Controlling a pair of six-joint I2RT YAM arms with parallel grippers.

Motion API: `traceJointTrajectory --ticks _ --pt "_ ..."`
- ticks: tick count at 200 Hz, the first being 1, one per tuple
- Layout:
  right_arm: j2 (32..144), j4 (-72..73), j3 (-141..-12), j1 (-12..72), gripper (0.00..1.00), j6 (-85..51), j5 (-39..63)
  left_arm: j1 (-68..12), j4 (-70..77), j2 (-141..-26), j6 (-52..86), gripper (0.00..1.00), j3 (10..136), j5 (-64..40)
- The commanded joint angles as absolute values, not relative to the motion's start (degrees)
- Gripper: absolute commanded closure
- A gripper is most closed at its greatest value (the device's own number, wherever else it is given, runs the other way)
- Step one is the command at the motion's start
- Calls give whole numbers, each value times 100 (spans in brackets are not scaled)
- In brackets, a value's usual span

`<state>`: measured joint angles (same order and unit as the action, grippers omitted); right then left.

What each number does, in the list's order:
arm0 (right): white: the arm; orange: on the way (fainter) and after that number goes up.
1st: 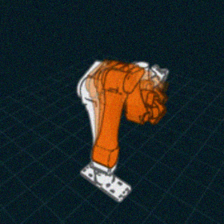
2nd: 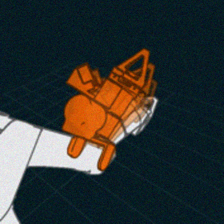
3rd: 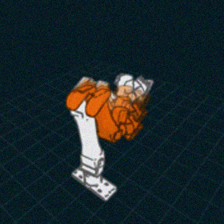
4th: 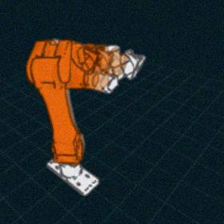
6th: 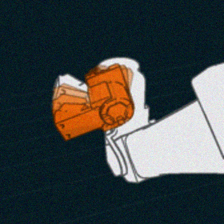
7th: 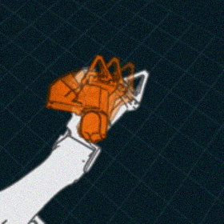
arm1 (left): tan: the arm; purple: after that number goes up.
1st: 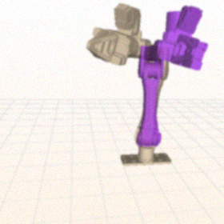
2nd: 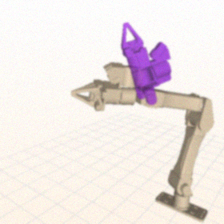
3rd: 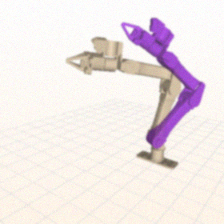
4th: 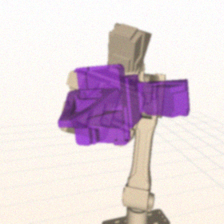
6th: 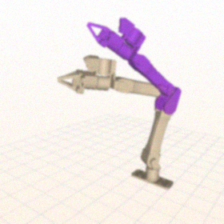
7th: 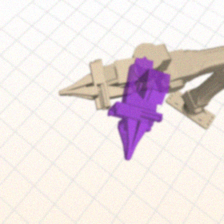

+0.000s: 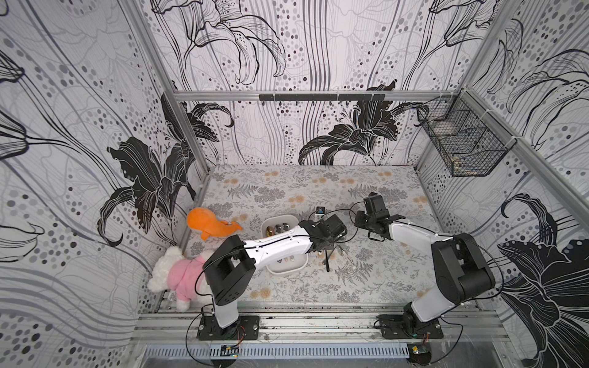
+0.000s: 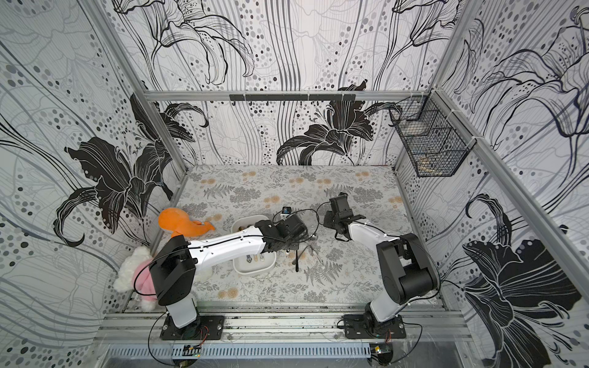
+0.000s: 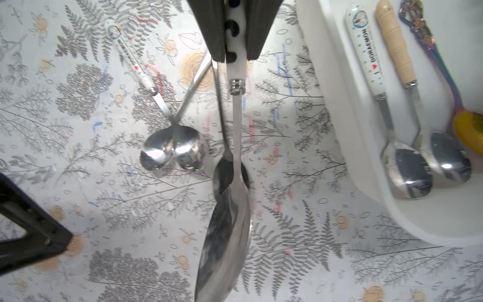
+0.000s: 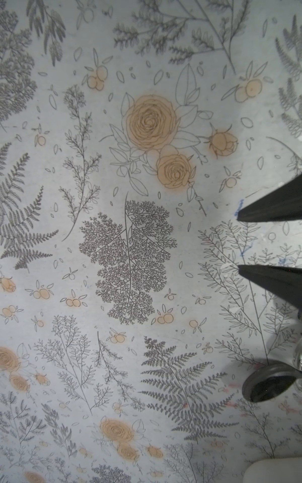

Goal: Put the spoon into the storage box
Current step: Pick up the spoon from the center of the board, then place the spoon in the storage box.

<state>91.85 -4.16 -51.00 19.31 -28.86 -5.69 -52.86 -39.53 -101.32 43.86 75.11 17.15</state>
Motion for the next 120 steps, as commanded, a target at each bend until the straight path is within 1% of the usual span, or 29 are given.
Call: traceJointTrajectory --ticks 1,40,71,120 --pt "9070 -375 -4992 1941 68 -2895 -544 -5063 -3962 -9587 4373 100 7251 1982" --pt "9095 -377 -5010 1942 68 -2900 -520 -4653 -3926 -8982 4364 100 6562 1947" --pt "9121 -364 -5009 1942 68 -2895 -497 -4354 -3433 -8586 4424 100 5843 1582" --pt "9202 -352 -5036 1942 68 -2895 -420 -4315 -2653 -8859 4571 100 5427 1020"
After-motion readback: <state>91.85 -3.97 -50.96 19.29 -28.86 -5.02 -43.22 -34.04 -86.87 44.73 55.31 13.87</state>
